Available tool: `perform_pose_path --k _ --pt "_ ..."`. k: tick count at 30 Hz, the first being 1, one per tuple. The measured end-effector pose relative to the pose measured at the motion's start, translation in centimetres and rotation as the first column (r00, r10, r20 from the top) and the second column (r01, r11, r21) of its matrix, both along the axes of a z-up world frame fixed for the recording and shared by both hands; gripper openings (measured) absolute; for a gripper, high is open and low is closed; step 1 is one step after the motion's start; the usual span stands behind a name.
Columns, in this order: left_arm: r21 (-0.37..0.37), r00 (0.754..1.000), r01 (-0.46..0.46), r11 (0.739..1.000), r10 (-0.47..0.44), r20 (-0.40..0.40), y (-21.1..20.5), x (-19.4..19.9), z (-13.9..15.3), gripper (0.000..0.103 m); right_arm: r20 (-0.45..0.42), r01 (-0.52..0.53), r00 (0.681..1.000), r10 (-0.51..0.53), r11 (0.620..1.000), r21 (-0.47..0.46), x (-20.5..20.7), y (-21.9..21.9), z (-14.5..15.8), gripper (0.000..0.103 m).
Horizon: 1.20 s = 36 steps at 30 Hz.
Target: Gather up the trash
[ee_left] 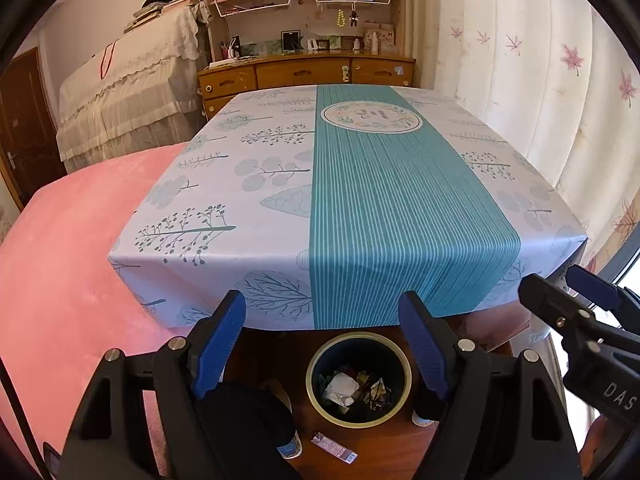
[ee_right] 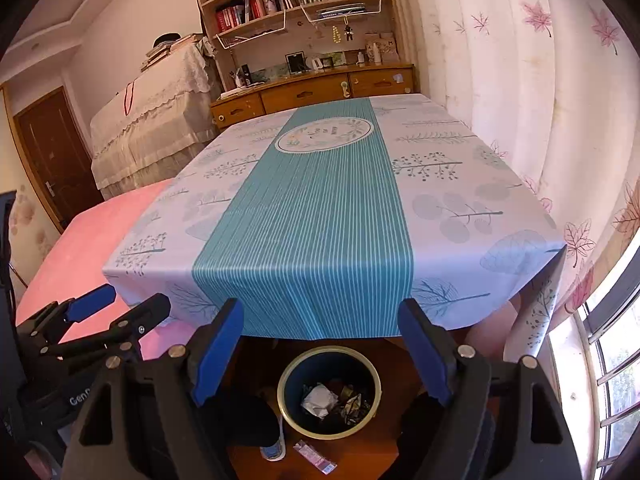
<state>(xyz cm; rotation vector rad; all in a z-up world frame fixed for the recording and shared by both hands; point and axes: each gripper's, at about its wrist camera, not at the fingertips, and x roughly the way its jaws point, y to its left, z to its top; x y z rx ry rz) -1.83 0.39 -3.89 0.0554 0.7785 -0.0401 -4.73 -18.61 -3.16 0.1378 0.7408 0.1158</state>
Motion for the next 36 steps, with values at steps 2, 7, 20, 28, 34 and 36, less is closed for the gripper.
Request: perform_pose_path --k 2,7,20,28,34,36 --pt "0.003 1.0 0.002 1.0 -0.002 -0.004 -0.2 -0.1 -0.2 0.077 0.006 -0.001 1.0 0.001 1.0 -0.012 0.0 0.2 0.0 0.08" --pt "0.008 1.0 -0.003 1.0 0.003 -0.015 -0.3 0.0 -0.5 0.077 0.011 -0.004 1.0 0.004 1.0 -0.017 0.1 0.5 0.0 0.08" --pt "-0.025 1.0 -0.026 0.999 0.026 -0.002 0.7 0.5 0.3 0.077 0.041 -0.003 0.999 0.004 0.999 -0.04 0.3 2.0 0.8 0.08" --pt "-0.035 1.0 -0.028 0.999 0.027 -0.007 1.1 0.5 0.3 0.077 0.034 -0.003 0.999 0.004 0.999 -0.043 0.3 2.3 0.6 0.08" --pt "-0.056 1.0 -0.021 0.998 0.02 -0.018 1.2 0.6 0.5 0.077 0.034 -0.002 0.999 0.004 0.999 -0.043 0.3 2.3 0.6 0.08" --pt "-0.056 1.0 -0.021 0.998 0.02 -0.009 1.2 0.6 0.7 0.077 0.042 -0.002 0.999 0.004 0.999 -0.05 0.2 2.4 0.6 0.08"
